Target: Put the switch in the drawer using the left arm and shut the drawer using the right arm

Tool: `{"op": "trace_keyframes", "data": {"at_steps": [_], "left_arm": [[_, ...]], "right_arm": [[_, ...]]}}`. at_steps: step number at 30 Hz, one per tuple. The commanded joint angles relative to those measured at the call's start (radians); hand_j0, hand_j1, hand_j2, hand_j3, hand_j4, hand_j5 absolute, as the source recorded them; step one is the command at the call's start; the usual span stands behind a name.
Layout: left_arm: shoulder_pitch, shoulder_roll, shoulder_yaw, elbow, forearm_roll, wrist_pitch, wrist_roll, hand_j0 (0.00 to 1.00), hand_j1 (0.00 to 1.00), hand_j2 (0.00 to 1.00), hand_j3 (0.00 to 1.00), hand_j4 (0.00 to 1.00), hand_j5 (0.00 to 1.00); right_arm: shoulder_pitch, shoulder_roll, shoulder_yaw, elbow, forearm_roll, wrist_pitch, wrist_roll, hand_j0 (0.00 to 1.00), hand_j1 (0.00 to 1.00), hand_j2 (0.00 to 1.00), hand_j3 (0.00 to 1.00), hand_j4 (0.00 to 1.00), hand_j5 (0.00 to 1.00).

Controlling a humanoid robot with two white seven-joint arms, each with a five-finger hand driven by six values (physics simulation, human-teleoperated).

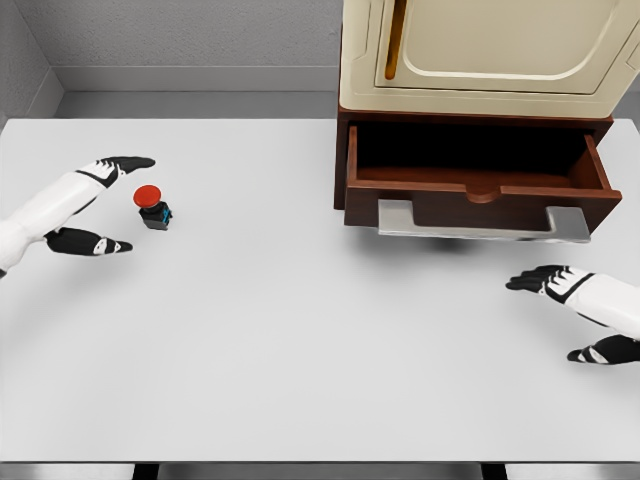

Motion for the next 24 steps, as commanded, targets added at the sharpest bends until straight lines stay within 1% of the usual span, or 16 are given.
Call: {"op": "trace_keyframes", "data": {"at_steps": [1, 5, 6, 7, 8, 9, 11, 12, 13, 15, 16, 17, 19, 22, 23, 24], "left_arm": [[0.0, 0.0, 0.001, 0.001, 0.008, 0.002, 0.0, 1.0, 1.0, 1.0, 1.0, 1.0, 1.0], [0.0, -0.002, 0.004, 0.005, 0.012, 0.002, 0.002, 1.0, 1.0, 1.0, 1.0, 1.0, 1.0], [0.002, -0.005, 0.002, 0.005, 0.018, 0.002, 0.004, 1.0, 1.0, 1.0, 1.0, 1.0, 1.0], [0.002, -0.006, 0.002, 0.005, 0.057, 0.002, 0.007, 1.0, 1.0, 1.0, 1.0, 1.0, 1.0], [0.003, -0.011, 0.001, 0.005, 0.107, 0.002, 0.007, 1.0, 1.0, 1.0, 1.0, 1.0, 1.0], [0.0, -0.012, -0.001, 0.008, 0.164, 0.002, 0.008, 1.0, 1.0, 1.0, 1.0, 1.0, 1.0], [-0.011, -0.035, -0.004, 0.038, 0.224, 0.002, 0.008, 1.0, 1.0, 1.0, 1.0, 1.0, 1.0], [-0.017, -0.045, -0.008, 0.067, 0.252, 0.002, 0.008, 1.0, 1.0, 1.0, 1.0, 1.0, 1.0], [-0.069, -0.08, -0.012, 0.139, 0.259, 0.002, 0.008, 1.0, 1.0, 1.0, 1.0, 1.0, 1.0], [-0.124, -0.143, -0.012, 0.246, 0.262, 0.002, 0.004, 1.0, 1.0, 1.0, 1.0, 1.0, 1.0], [-0.13, -0.161, -0.012, 0.26, 0.271, 0.002, 0.004, 1.0, 1.0, 1.0, 1.0, 1.0, 1.0], [-0.126, -0.163, -0.013, 0.26, 0.299, 0.002, 0.0, 1.0, 1.0, 1.0, 1.0, 1.0, 1.0], [-0.118, -0.175, -0.027, 0.26, 0.317, 0.002, 0.0, 1.0, 1.0, 1.0, 1.0, 1.0, 1.0], [-0.11, -0.166, -0.116, 0.259, 0.517, 0.002, 0.0, 1.0, 1.0, 1.0, 1.0, 1.0, 1.0], [-0.106, -0.166, -0.127, 0.255, 0.551, 0.002, -0.001, 1.0, 1.0, 1.0, 1.0, 1.0, 1.0], [-0.098, -0.166, -0.13, 0.259, 0.551, 0.002, -0.001, 1.0, 1.0, 1.0, 1.0, 1.0, 1.0]], "right_arm": [[0.0, -0.004, 0.013, -0.001, -0.008, 0.003, 0.0, 1.0, 1.0, 1.0, 1.0, 1.0, 1.0], [0.003, -0.056, 0.013, 0.001, -0.014, 0.003, 0.0, 1.0, 1.0, 1.0, 1.0, 1.0, 1.0], [0.003, -0.054, 0.007, 0.001, -0.016, 0.003, 0.0, 1.0, 1.0, 1.0, 1.0, 1.0, 1.0], [0.003, -0.054, 0.005, 0.001, -0.016, 0.003, 0.0, 1.0, 1.0, 1.0, 1.0, 1.0, 1.0], [0.005, -0.042, 0.002, 0.001, -0.014, 0.003, 0.0, 0.97, 0.97, 0.97, 0.97, 0.97, 0.97], [0.005, -0.03, 0.001, 0.001, -0.014, 0.003, 0.0, 0.88, 0.88, 0.88, 0.88, 0.88, 0.88], [0.009, -0.013, 0.001, 0.001, -0.019, 0.003, 0.0, 0.76, 0.76, 0.76, 0.76, 0.76, 0.76], [0.009, -0.015, 0.001, 0.003, -0.028, 0.003, 0.0, 0.76, 0.76, 0.76, 0.76, 0.76, 0.76], [0.015, -0.016, 0.004, 0.001, -0.032, 0.003, 0.0, 0.76, 0.76, 0.76, 0.76, 0.76, 0.76], [0.023, 0.001, 0.005, 0.003, -0.034, 0.003, 0.0, 0.73, 0.73, 0.73, 0.73, 0.73, 0.73], [0.023, 0.001, 0.004, 0.003, -0.055, 0.003, 0.0, 0.69, 0.69, 0.69, 0.69, 0.69, 0.69], [0.025, 0.001, 0.001, 0.003, -0.084, 0.003, 0.0, 0.68, 0.68, 0.68, 0.68, 0.68, 0.68], [0.029, 0.002, -0.011, 0.003, -0.118, 0.003, 0.0, 0.68, 0.68, 0.68, 0.68, 0.68, 0.68], [0.032, 0.001, -0.015, 0.003, -0.14, 0.003, 0.0, 0.74, 0.74, 0.74, 0.74, 0.74, 0.74], [0.034, 0.001, -0.015, 0.001, -0.14, 0.003, 0.0, 0.74, 0.74, 0.74, 0.74, 0.74, 0.74], [0.032, 0.001, -0.015, 0.003, -0.14, 0.003, 0.0, 0.74, 0.74, 0.74, 0.74, 0.74, 0.74]]}}
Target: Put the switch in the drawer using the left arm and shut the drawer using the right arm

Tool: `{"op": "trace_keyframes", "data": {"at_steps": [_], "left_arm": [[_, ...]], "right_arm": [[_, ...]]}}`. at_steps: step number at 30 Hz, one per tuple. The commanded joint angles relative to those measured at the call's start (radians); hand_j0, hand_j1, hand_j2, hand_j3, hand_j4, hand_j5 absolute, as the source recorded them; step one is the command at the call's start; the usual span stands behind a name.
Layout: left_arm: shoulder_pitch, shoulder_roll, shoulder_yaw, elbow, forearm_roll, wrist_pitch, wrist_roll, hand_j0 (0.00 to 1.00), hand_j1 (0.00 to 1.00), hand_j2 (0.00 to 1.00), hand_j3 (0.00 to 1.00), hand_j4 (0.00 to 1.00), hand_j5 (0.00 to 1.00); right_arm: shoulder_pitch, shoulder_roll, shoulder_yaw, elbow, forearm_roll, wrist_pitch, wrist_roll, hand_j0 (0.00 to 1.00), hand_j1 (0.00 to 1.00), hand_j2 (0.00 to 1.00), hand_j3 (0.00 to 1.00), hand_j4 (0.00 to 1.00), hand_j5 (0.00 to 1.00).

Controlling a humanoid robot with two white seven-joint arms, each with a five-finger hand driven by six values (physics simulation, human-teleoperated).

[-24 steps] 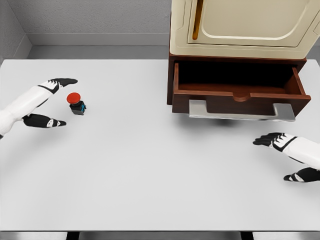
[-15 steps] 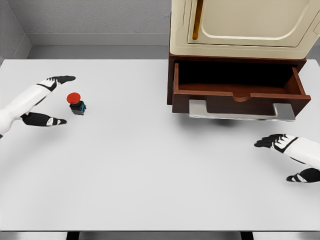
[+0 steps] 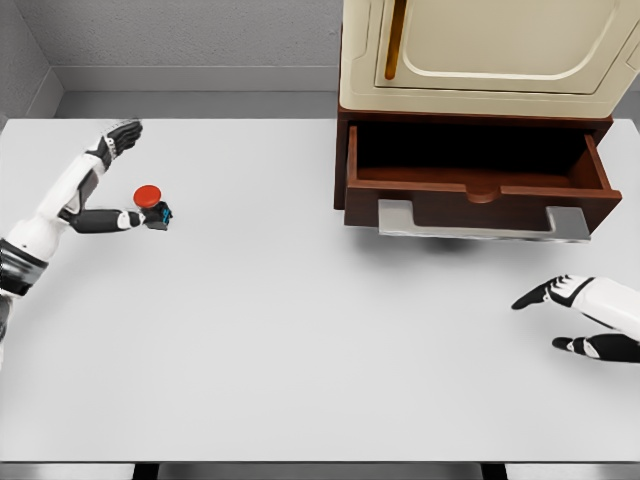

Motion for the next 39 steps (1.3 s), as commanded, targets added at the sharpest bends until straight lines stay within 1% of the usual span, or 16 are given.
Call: {"op": "trace_keyframes", "data": {"at_steps": [1, 3, 6, 8, 10, 14, 16, 17, 20, 23, 24, 26, 30, 31, 35, 39], "left_arm": [[0.002, -0.002, -0.03, 0.003, 0.077, 0.001, -0.001, 1.0, 1.0, 1.0, 1.0, 1.0, 1.0], [0.0, -0.005, -0.029, 0.006, 0.078, 0.023, 0.001, 1.0, 1.0, 1.0, 1.0, 1.0, 1.0], [-0.003, -0.011, -0.029, 0.017, 0.081, 0.135, -0.001, 1.0, 1.0, 1.0, 1.0, 1.0, 1.0], [-0.014, -0.013, -0.029, 0.066, 0.08, 0.176, 0.001, 1.0, 1.0, 1.0, 1.0, 1.0, 1.0], [-0.023, -0.013, -0.029, 0.086, 0.078, 0.218, 0.001, 1.0, 1.0, 1.0, 1.0, 1.0, 1.0], [-0.029, -0.026, -0.03, 0.133, 0.067, 0.219, 0.002, 1.0, 1.0, 1.0, 1.0, 1.0, 1.0], [-0.037, -0.029, -0.032, 0.161, 0.063, 0.219, 0.002, 1.0, 1.0, 1.0, 1.0, 1.0, 1.0], [-0.038, -0.045, -0.03, 0.161, 0.04, 0.218, 0.005, 1.0, 1.0, 1.0, 1.0, 1.0, 1.0], [-0.038, -0.06, -0.032, 0.167, 0.035, 0.219, 0.005, 1.0, 1.0, 1.0, 1.0, 1.0, 1.0], [-0.038, -0.069, -0.032, 0.165, 0.015, 0.218, 0.007, 0.98, 0.98, 0.98, 0.98, 0.98, 0.98], [-0.04, -0.072, -0.03, 0.165, 0.015, 0.218, 0.007, 0.93, 0.93, 0.93, 0.93, 0.93, 0.93], [-0.041, -0.072, -0.03, 0.167, 0.015, 0.218, 0.007, 0.92, 0.92, 0.92, 0.92, 0.92, 0.92], [-0.041, -0.069, -0.03, 0.167, 0.015, 0.218, 0.007, 0.76, 0.76, 0.76, 0.76, 0.76, 0.76], [-0.041, -0.068, -0.029, 0.167, 0.015, 0.218, 0.007, 0.76, 0.76, 0.76, 0.76, 0.76, 0.76], [-0.041, -0.063, -0.03, 0.168, 0.017, 0.218, 0.007, 0.77, 0.77, 0.77, 0.77, 0.77, 0.77], [-0.037, -0.062, -0.032, 0.17, 0.015, 0.218, 0.007, 0.77, 0.77, 0.77, 0.77, 0.77, 0.77]], "right_arm": [[-0.002, -0.001, -0.004, 0.0, -0.019, 0.003, 0.0, 0.74, 0.74, 0.74, 0.74, 0.74, 0.74], [0.0, -0.001, -0.015, 0.0, -0.019, 0.003, 0.0, 0.75, 0.75, 0.75, 0.75, 0.75, 0.75], [0.017, -0.001, -0.045, 0.0, -0.027, 0.003, 0.0, 0.78, 0.78, 0.78, 0.78, 0.78, 0.78], [0.041, -0.007, -0.09, -0.002, -0.079, 0.003, 0.0, 0.79, 0.79, 0.79, 0.79, 0.79, 0.79], [0.071, -0.009, -0.123, 0.0, -0.105, 0.003, 0.0, 0.79, 0.79, 0.79, 0.79, 0.79, 0.79], [0.078, -0.012, -0.186, -0.002, -0.145, 0.003, 0.0, 0.8, 0.8, 0.8, 0.8, 0.8, 0.8], [0.077, -0.015, -0.183, -0.002, -0.147, 0.003, 0.0, 0.8, 0.8, 0.8, 0.8, 0.8, 0.8], [0.077, -0.016, -0.177, -0.002, -0.147, 0.003, 0.0, 0.8, 0.8, 0.8, 0.8, 0.8, 0.8], [0.071, -0.016, -0.159, -0.002, -0.145, 0.003, 0.0, 0.8, 0.8, 0.8, 0.8, 0.8, 0.8], [0.06, -0.029, -0.151, -0.002, -0.145, 0.003, 0.0, 0.79, 0.79, 0.79, 0.79, 0.79, 0.79], [0.049, -0.029, -0.148, -0.003, -0.145, 0.003, 0.0, 0.79, 0.79, 0.79, 0.79, 0.79, 0.79], [0.044, -0.03, -0.13, -0.003, -0.145, 0.003, 0.0, 0.77, 0.77, 0.77, 0.77, 0.77, 0.77], [0.04, -0.032, -0.13, -0.003, -0.144, 0.003, 0.0, 0.68, 0.68, 0.68, 0.68, 0.68, 0.68], [0.04, -0.032, -0.128, -0.003, -0.144, 0.003, 0.0, 0.63, 0.63, 0.63, 0.63, 0.63, 0.63], [0.029, -0.032, -0.12, -0.003, -0.144, 0.003, 0.0, 0.54, 0.54, 0.54, 0.54, 0.54, 0.54], [-0.009, -0.032, -0.079, -0.003, -0.144, 0.003, 0.0, 0.55, 0.55, 0.55, 0.55, 0.55, 0.55]]}}
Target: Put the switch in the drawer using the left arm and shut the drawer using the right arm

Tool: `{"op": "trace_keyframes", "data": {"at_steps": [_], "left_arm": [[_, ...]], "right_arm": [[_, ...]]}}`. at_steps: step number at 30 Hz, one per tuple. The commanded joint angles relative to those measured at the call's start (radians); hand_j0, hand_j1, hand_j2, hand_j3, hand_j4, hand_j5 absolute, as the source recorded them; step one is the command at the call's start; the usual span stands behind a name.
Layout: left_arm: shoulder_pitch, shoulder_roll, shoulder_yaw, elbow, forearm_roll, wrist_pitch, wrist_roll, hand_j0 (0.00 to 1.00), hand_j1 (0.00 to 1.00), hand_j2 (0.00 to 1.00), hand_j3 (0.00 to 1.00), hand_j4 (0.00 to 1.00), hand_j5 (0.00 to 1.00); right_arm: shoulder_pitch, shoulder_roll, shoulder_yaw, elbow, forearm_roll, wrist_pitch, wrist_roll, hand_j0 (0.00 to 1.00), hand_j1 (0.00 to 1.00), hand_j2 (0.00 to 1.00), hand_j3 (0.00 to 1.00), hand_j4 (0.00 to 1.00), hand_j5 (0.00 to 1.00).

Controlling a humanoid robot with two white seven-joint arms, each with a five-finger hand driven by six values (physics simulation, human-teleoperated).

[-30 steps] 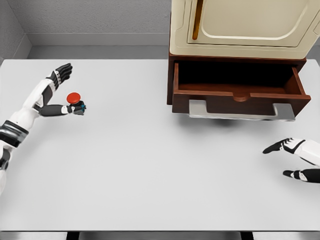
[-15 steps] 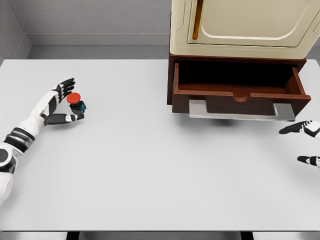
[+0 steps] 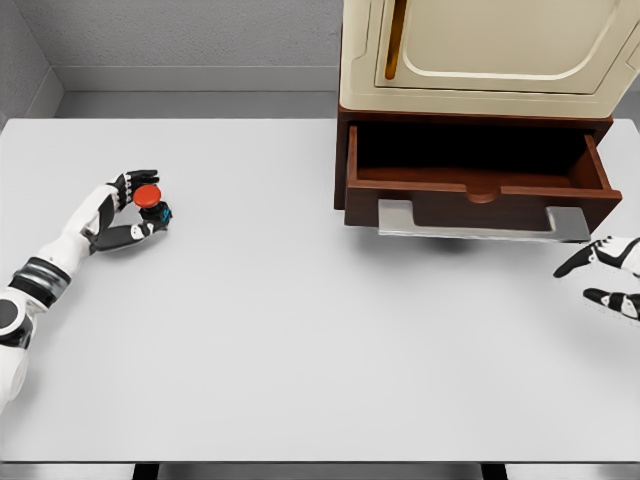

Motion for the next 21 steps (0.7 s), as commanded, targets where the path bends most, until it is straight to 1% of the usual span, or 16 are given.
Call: {"op": "trace_keyframes", "data": {"at_steps": [1, 4, 5, 6, 7, 9, 10, 11, 13, 15, 21], "left_arm": [[0.0, 0.002, -0.001, 0.003, 0.005, 0.0, 0.0, 0.77, 0.77, 0.77, 0.77, 0.77, 0.77], [0.002, 0.002, -0.007, 0.008, 0.005, 0.002, 0.0, 0.76, 0.76, 0.76, 0.76, 0.76, 0.76], [0.003, 0.002, -0.007, 0.006, 0.005, 0.002, 0.0, 0.76, 0.76, 0.76, 0.76, 0.76, 0.76], [0.005, 0.002, -0.01, 0.006, 0.005, 0.002, 0.0, 0.76, 0.76, 0.76, 0.76, 0.76, 0.76], [0.005, 0.002, -0.016, 0.006, 0.005, 0.002, 0.0, 0.72, 0.72, 0.72, 0.72, 0.72, 0.72], [0.005, 0.002, -0.018, 0.006, 0.005, 0.002, 0.0, 0.72, 0.72, 0.72, 0.72, 0.72, 0.72], [0.005, 0.002, -0.018, 0.006, 0.005, 0.002, 0.0, 0.67, 0.67, 0.67, 0.67, 0.67, 0.67], [0.005, 0.002, -0.018, 0.006, 0.005, 0.002, 0.0, 0.66, 0.66, 0.66, 0.66, 0.66, 0.66], [0.005, 0.002, -0.018, 0.005, 0.005, 0.0, 0.0, 0.59, 0.59, 0.59, 0.59, 0.59, 0.59], [0.005, 0.0, -0.019, 0.003, 0.005, 0.0, 0.0, 0.54, 0.54, 0.54, 0.54, 0.54, 0.54], [0.0, -0.003, -0.018, -0.006, 0.005, 0.002, 0.0, 0.48, 0.48, 0.48, 0.48, 0.48, 0.48]], "right_arm": [[0.0, -0.001, 0.025, -0.001, -0.007, 0.0, -0.003, 0.55, 0.55, 0.55, 0.55, 0.55, 0.55], [0.002, -0.001, 0.028, -0.001, -0.007, 0.0, -0.003, 0.57, 0.57, 0.57, 0.57, 0.57, 0.57], [0.002, -0.001, 0.028, -0.001, -0.007, 0.0, -0.003, 0.6, 0.6, 0.6, 0.6, 0.6, 0.6], [0.002, -0.001, 0.028, -0.001, -0.007, 0.0, -0.003, 0.61, 0.61, 0.61, 0.61, 0.61, 0.61], [0.002, -0.001, 0.028, -0.001, -0.007, 0.0, -0.003, 0.61, 0.61, 0.61, 0.61, 0.61, 0.61], [0.003, -0.001, 0.028, -0.001, -0.007, 0.0, -0.003, 0.62, 0.62, 0.62, 0.62, 0.62, 0.62], [0.003, -0.001, 0.028, -0.001, -0.007, 0.0, -0.003, 0.62, 0.62, 0.62, 0.62, 0.62, 0.62], [0.003, -0.01, 0.028, -0.001, -0.007, 0.0, -0.003, 0.62, 0.62, 0.62, 0.62, 0.62, 0.62], [0.003, -0.012, 0.028, -0.001, -0.007, 0.0, -0.003, 0.62, 0.62, 0.62, 0.62, 0.62, 0.62], [0.005, -0.013, 0.028, -0.001, -0.007, 0.0, -0.003, 0.63, 0.63, 0.63, 0.63, 0.63, 0.63], [0.014, -0.015, 0.028, -0.001, -0.007, 0.0, -0.003, 0.64, 0.64, 0.64, 0.64, 0.64, 0.64]]}}
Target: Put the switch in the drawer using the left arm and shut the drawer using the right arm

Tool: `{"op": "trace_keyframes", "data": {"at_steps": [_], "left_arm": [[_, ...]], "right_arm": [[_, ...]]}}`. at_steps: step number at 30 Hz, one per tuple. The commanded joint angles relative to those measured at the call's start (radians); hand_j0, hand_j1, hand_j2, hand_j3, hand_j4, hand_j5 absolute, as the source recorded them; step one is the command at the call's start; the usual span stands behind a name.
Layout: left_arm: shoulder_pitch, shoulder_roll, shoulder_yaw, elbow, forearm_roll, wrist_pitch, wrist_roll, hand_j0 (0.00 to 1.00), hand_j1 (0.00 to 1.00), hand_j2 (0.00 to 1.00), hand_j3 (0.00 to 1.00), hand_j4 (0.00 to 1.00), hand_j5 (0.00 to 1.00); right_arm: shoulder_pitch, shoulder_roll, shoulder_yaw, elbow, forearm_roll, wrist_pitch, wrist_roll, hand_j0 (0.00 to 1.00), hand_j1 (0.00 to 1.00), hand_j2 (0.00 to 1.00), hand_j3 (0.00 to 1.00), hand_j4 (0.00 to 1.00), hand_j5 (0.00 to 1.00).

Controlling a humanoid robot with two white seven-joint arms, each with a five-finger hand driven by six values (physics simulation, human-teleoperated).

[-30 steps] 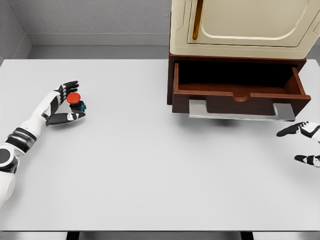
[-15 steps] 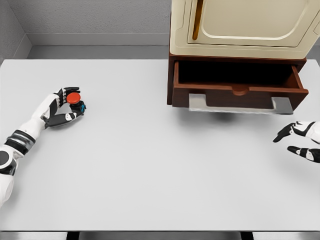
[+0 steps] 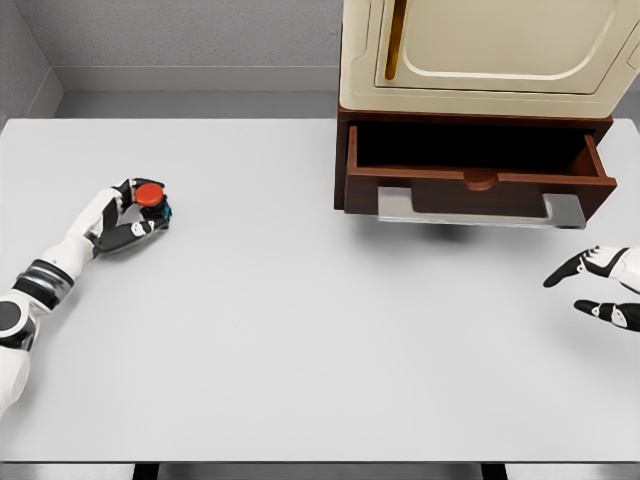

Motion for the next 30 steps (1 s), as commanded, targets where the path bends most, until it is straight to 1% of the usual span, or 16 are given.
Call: {"op": "trace_keyframes", "data": {"at_steps": [1, 3, 5, 8, 13, 15, 19, 25, 26, 27, 30], "left_arm": [[-0.002, -0.004, -0.001, -0.006, 0.001, 0.003, -0.001, 0.47, 0.47, 0.47, 0.47, 0.47, 0.47], [-0.003, -0.006, -0.001, -0.01, 0.001, 0.003, -0.002, 0.44, 0.44, 0.44, 0.44, 0.44, 0.44], [-0.003, -0.006, 0.002, -0.036, 0.0, 0.003, -0.004, 0.44, 0.44, 0.44, 0.44, 0.44, 0.44], [-0.005, -0.007, 0.002, -0.053, 0.0, 0.003, -0.004, 0.4, 0.4, 0.4, 0.4, 0.4, 0.4], [-0.005, -0.006, 0.002, -0.131, -0.002, 0.005, -0.005, 0.38, 0.38, 0.38, 0.38, 0.38, 0.38], [-0.005, -0.004, 0.002, -0.151, -0.002, 0.005, -0.005, 0.35, 0.35, 0.35, 0.35, 0.35, 0.35], [-0.008, -0.006, 0.001, -0.207, -0.007, 0.005, -0.005, 0.35, 0.35, 0.35, 0.35, 0.35, 0.35], [-0.011, -0.021, -0.001, -0.254, -0.01, 0.005, -0.005, 0.35, 0.35, 0.35, 0.35, 0.35, 0.35], [-0.011, -0.023, -0.002, -0.276, -0.01, 0.006, -0.005, 0.35, 0.35, 0.35, 0.35, 0.35, 0.35], [-0.012, -0.03, -0.001, -0.289, -0.013, 0.005, -0.005, 0.35, 0.35, 0.35, 0.35, 0.35, 0.35], [-0.032, -0.073, -0.001, -0.294, -0.069, 0.0, -0.005, 0.35, 0.35, 0.35, 0.35, 0.35, 0.35]], "right_arm": [[0.0, -0.002, 0.0, 0.0, -0.008, 0.003, 0.0, 0.64, 0.64, 0.64, 0.64, 0.64, 0.64], [0.002, -0.002, 0.0, 0.0, -0.008, 0.003, 0.0, 0.64, 0.64, 0.64, 0.64, 0.64, 0.64], [0.002, 0.0, 0.0, 0.0, -0.008, 0.003, 0.0, 0.64, 0.64, 0.64, 0.64, 0.64, 0.64], [0.002, -0.002, 0.0, 0.0, -0.008, 0.003, 0.0, 0.64, 0.64, 0.64, 0.64, 0.64, 0.64], [0.002, 0.0, 0.0, 0.0, -0.008, 0.003, 0.0, 0.64, 0.64, 0.64, 0.64, 0.64, 0.64], [0.002, 0.0, 0.0, 0.0, -0.008, 0.003, 0.0, 0.64, 0.64, 0.64, 0.64, 0.64, 0.64], [0.002, 0.0, 0.0, 0.0, -0.008, 0.003, 0.0, 0.63, 0.63, 0.63, 0.63, 0.63, 0.63], [0.0, 0.0, 0.0, 0.0, -0.008, 0.003, 0.0, 0.64, 0.64, 0.64, 0.64, 0.64, 0.64], [0.0, 0.0, 0.001, 0.0, -0.008, 0.003, 0.0, 0.64, 0.64, 0.64, 0.64, 0.64, 0.64], [0.002, 0.0, 0.009, 0.0, -0.008, 0.003, 0.0, 0.64, 0.64, 0.64, 0.64, 0.64, 0.64], [-0.002, 0.0, 0.026, 0.0, -0.008, 0.003, 0.0, 0.64, 0.64, 0.64, 0.64, 0.64, 0.64]]}}
